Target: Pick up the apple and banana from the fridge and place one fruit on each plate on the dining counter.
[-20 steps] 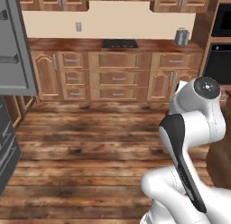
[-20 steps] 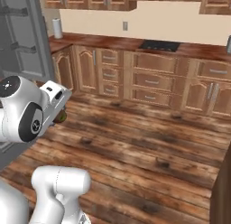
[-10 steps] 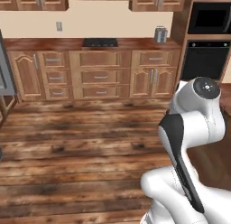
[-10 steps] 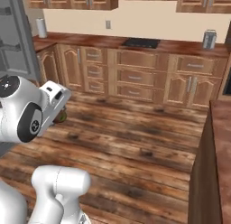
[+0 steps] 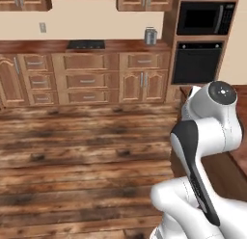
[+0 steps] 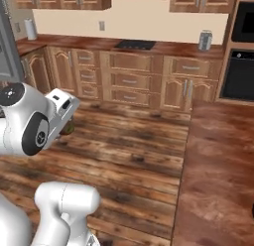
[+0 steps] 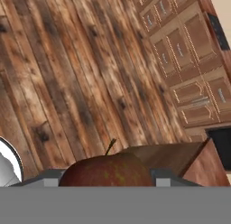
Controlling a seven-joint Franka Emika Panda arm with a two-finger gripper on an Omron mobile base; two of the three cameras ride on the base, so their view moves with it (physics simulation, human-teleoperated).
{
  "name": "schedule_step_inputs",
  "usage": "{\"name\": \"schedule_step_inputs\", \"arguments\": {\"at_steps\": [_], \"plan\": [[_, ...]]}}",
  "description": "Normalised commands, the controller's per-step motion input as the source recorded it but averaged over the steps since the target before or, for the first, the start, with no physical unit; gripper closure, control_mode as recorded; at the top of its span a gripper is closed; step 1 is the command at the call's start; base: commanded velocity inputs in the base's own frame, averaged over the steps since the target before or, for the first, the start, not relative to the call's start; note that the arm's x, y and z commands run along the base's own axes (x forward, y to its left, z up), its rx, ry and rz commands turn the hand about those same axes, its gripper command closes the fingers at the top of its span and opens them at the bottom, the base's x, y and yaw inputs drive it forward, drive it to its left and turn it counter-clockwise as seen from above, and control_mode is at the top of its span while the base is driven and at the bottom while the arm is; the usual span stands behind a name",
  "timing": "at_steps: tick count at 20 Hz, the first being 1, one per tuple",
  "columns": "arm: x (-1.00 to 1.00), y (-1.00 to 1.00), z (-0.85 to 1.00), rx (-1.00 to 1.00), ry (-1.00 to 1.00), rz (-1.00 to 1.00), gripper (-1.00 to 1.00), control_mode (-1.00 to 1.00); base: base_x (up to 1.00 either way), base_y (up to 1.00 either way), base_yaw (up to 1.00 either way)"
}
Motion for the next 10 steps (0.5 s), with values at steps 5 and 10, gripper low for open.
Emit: {"name": "schedule_step_inputs", "arguments": {"at_steps": [5, 10], "plan": [[0.00, 0.00, 0.00, 0.00, 0.00, 0.00, 1.00, 1.00, -0.75, -0.53, -0.10], [0.00, 0.00, 0.00, 0.00, 0.00, 0.00, 1.00, 1.00, -0.75, -0.38, -0.10]]}}
